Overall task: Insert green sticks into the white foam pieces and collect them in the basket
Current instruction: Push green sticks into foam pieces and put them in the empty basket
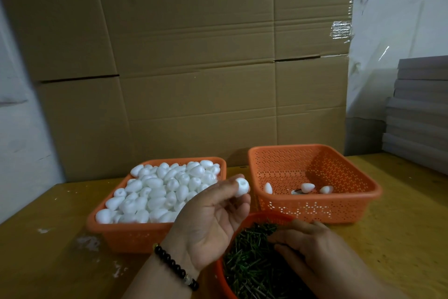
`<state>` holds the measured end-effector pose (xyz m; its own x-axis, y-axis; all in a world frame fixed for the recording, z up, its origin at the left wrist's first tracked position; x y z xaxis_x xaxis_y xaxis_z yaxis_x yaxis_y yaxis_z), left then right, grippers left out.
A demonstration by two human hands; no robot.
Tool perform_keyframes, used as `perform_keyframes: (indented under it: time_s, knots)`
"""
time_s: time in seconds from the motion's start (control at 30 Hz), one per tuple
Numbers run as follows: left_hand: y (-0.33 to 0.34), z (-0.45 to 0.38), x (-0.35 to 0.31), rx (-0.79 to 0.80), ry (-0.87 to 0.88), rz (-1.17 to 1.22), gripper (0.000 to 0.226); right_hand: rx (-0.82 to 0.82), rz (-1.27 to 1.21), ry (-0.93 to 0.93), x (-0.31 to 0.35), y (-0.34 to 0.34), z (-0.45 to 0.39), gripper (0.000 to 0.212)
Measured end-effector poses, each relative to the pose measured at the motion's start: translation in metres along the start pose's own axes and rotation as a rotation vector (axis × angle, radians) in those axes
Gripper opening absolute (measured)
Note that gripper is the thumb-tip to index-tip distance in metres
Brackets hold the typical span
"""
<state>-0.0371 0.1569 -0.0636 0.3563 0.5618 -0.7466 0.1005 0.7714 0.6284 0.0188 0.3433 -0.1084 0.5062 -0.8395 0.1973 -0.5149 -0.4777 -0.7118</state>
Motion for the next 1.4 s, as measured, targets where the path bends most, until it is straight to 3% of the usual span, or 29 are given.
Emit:
perform_keyframes:
  time_s: [0.1, 0.33, 0.7, 0.87, 1.2, 1.4]
  knots:
    - [-0.001, -0.001, 0.002, 0.068, 0.028, -0.028, 0.028, -0.047, -0.045, 0.001, -0.005, 0.003, 0.003, 0.024]
    - [-0.002, -0.001, 0.006, 0.052, 0.135, -0.103, 0.046, -0.159, -0.128, 0.031, -0.006, 0.005, 0.002, 0.033]
    - [-0.001, 0.0, 0.008, 0.069, 0.26, -0.169, 0.036, -0.426, -0.303, 0.203, -0.012, 0.007, 0.002, 0.032]
    - [-0.001, 0.0, 0.008, 0.102, 0.329, -0.237, 0.038, -0.45, -0.289, 0.157, -0.008, 0.005, -0.001, 0.014]
    - [-0.001, 0.0, 0.014, 0.101, 0.358, -0.332, 0.047, -0.42, -0.316, 0.136, -0.006, 0.005, -0.002, 0.02]
    - [0.0, 0.0, 0.016, 0.084, 0.381, -0.424, 0.042, -0.436, -0.33, 0.159, -0.006, 0.004, -0.002, 0.021]
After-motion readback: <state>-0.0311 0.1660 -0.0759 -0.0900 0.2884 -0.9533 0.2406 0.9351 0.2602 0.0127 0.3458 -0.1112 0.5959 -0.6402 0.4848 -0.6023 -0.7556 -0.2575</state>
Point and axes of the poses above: each hand's wrist, its own z-axis away from the middle knuckle, its own y-axis out of the palm, x = y × z, the point moved 1 cm from there along -z, towards the middle knuckle, and after that the axes turned 11 degrees about -x, right-handed, at the moved point
